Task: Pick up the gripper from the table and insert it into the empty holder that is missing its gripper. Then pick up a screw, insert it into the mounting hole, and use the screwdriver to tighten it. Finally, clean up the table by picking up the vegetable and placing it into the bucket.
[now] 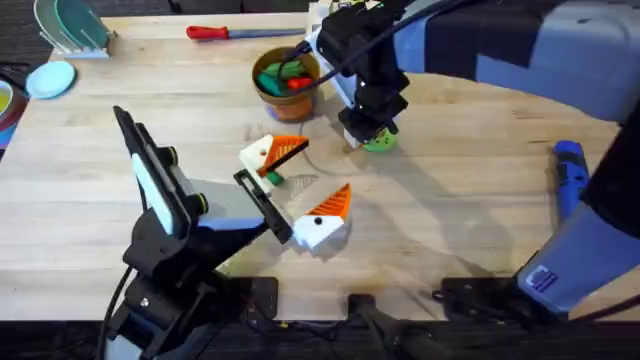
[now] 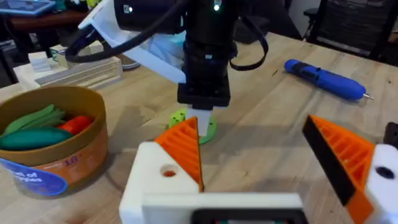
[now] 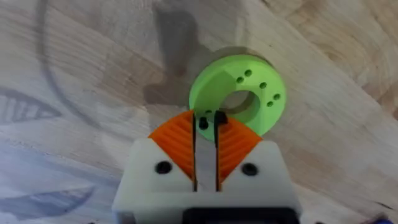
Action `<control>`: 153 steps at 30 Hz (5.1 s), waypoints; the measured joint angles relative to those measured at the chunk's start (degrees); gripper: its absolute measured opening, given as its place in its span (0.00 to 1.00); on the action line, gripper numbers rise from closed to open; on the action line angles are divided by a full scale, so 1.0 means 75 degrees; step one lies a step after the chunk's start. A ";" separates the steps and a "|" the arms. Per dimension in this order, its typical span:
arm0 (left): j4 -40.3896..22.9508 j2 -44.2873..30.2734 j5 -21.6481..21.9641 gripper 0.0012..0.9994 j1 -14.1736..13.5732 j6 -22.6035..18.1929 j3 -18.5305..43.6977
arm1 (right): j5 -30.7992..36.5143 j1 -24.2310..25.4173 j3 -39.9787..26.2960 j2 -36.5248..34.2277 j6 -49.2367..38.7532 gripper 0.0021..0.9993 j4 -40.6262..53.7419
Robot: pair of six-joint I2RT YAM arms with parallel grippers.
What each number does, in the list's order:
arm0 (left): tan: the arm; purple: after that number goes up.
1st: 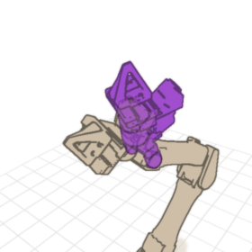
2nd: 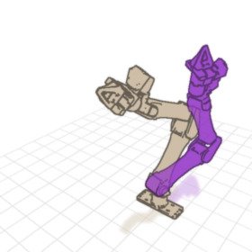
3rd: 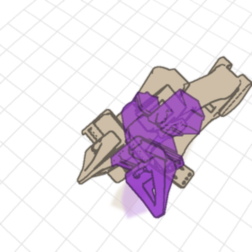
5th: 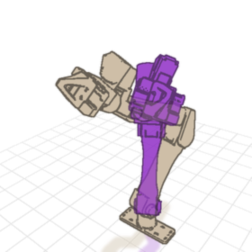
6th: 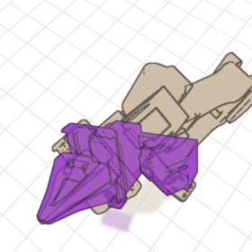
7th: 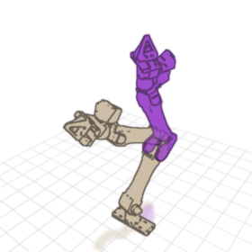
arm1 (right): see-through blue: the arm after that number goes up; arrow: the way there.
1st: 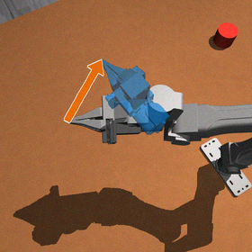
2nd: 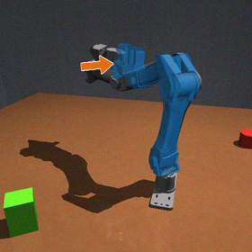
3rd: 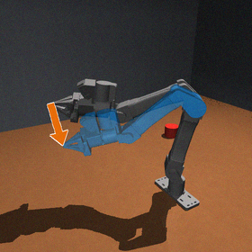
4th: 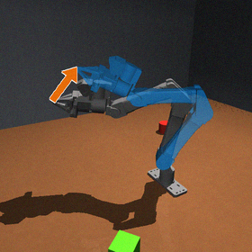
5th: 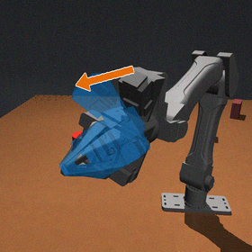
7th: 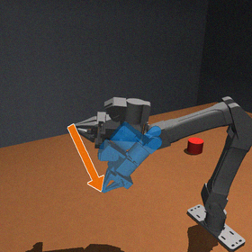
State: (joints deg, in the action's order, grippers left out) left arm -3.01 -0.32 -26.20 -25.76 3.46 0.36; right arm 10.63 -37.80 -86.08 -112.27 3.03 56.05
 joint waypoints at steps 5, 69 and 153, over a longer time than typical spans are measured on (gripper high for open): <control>0.0000 0.0000 0.0000 0.99 0.0000 0.0000 0.0000 | -0.0003 0.0000 0.0000 0.0003 0.0003 0.04 0.0003; 0.0000 0.0000 0.0000 0.99 0.0000 0.0000 0.0000 | -0.2187 -0.2324 -0.4679 0.0779 -0.0571 0.00 0.2844; 0.0000 0.0003 0.0003 0.99 0.0000 0.0000 0.0000 | -0.1993 -0.2716 -0.4704 0.0186 -0.0665 0.00 0.2702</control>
State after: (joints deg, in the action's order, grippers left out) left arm -3.01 -0.30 -26.17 -25.76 3.46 0.36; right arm -4.32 -58.17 -121.36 -110.87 -1.96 76.31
